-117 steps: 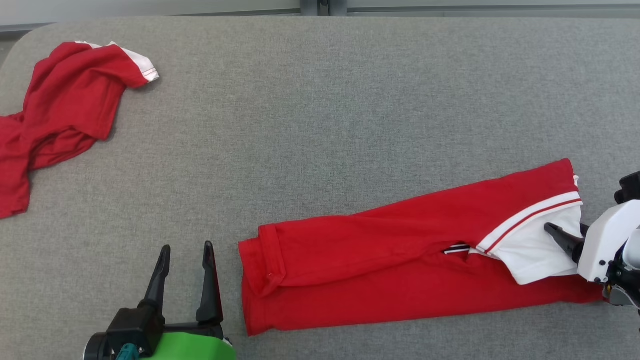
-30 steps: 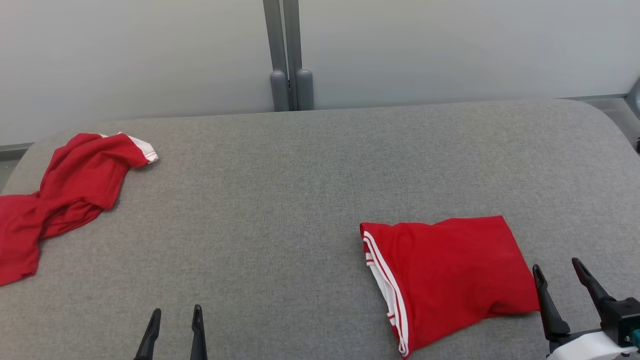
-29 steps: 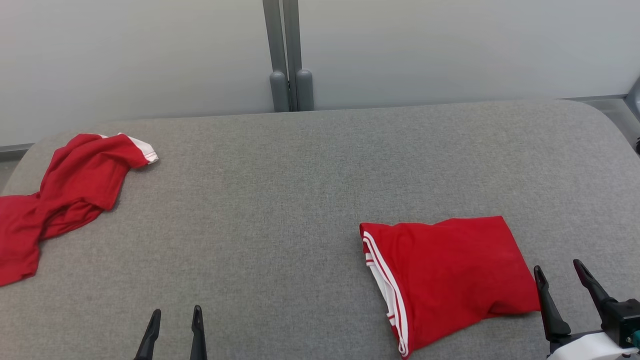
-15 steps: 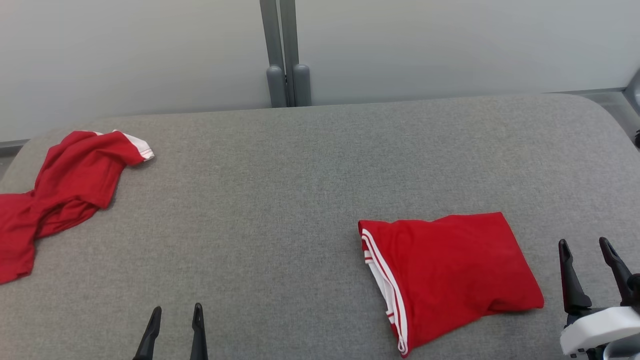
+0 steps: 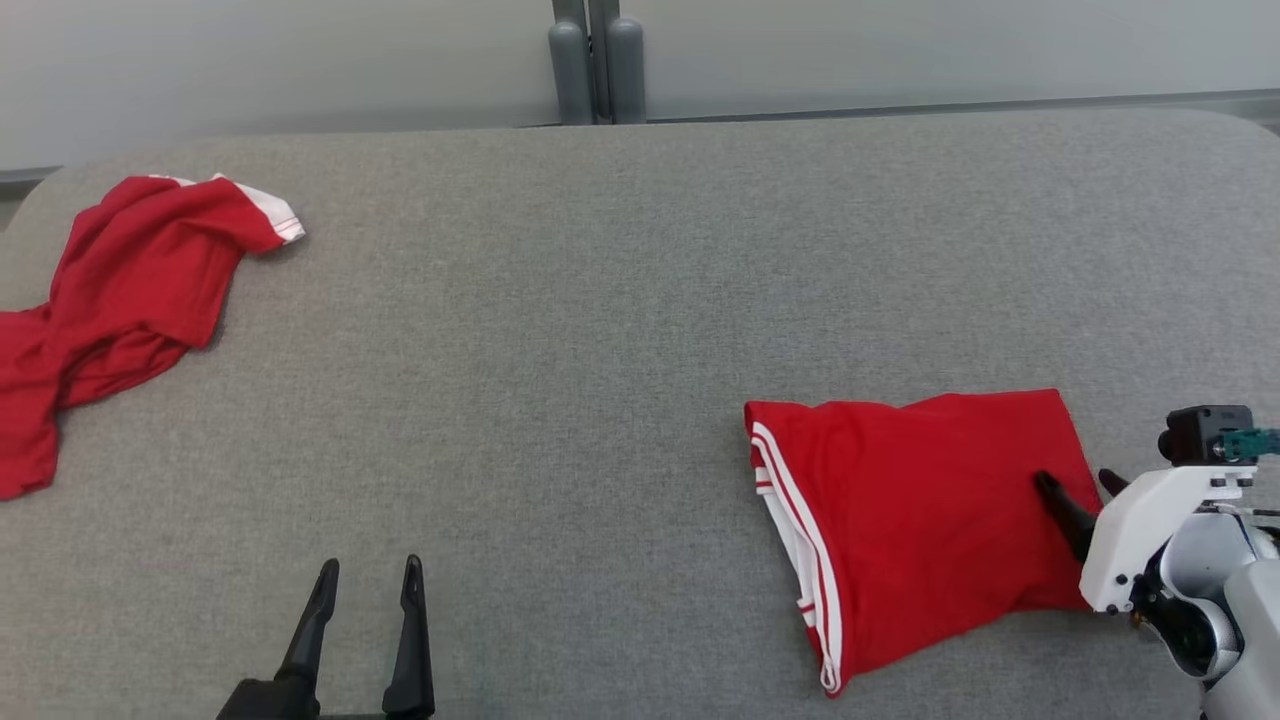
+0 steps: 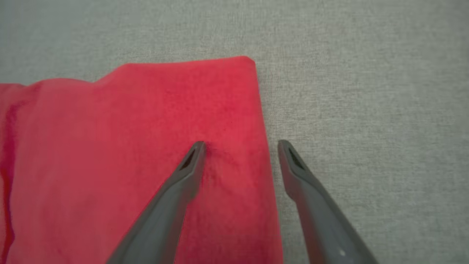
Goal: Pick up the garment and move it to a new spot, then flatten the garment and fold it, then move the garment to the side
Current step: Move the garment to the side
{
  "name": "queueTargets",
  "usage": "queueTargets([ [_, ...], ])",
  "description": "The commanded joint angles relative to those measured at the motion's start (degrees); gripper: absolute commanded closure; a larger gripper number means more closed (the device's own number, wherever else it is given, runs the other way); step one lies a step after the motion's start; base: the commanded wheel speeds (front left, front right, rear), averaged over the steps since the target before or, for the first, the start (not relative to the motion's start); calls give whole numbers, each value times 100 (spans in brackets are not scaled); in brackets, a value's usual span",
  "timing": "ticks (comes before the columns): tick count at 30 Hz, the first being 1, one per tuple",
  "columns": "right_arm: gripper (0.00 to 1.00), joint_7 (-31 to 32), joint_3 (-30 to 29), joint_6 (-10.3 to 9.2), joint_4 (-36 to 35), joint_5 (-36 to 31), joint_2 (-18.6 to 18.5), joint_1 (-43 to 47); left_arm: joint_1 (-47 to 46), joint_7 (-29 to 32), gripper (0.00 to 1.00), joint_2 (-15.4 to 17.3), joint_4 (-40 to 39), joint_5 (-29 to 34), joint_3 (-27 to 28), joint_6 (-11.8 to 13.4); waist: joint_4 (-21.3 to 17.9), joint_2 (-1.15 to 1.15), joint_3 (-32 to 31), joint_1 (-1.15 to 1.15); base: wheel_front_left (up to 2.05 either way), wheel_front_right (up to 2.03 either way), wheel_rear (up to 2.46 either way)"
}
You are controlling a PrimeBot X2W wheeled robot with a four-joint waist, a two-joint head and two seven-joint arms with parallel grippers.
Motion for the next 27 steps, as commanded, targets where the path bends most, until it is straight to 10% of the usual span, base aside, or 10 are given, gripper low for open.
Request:
queueTargets([
  [1, 0, 110, 95, -2, 85, 35, -36, -47, -99, -16, 0, 12, -5, -23, 3, 32, 233, 0, 205, 0, 0, 0, 0],
  [5, 6, 413, 135, -3, 321, 221, -47, -156, -169, -16, 0, 11, -30, -37, 18, 62, 361, 0, 300, 0, 0, 0, 0],
  [6, 73, 391, 83, -3, 339, 261, -53, -189, -178, -16, 0, 12, -39, -43, 20, 60, 374, 0, 318, 0, 0, 0, 0],
  [7, 100, 392, 72, -3, 331, 288, -61, -213, -186, -16, 0, 11, -47, -46, 20, 63, 383, 0, 327, 0, 0, 0, 0],
  [27, 100, 0, -1493, -3, 351, -710, -1429, -2417, -1060, -15, 0, 13, -577, 160, 110, -65, -319, 0, 2199, 0, 0, 0, 0],
])
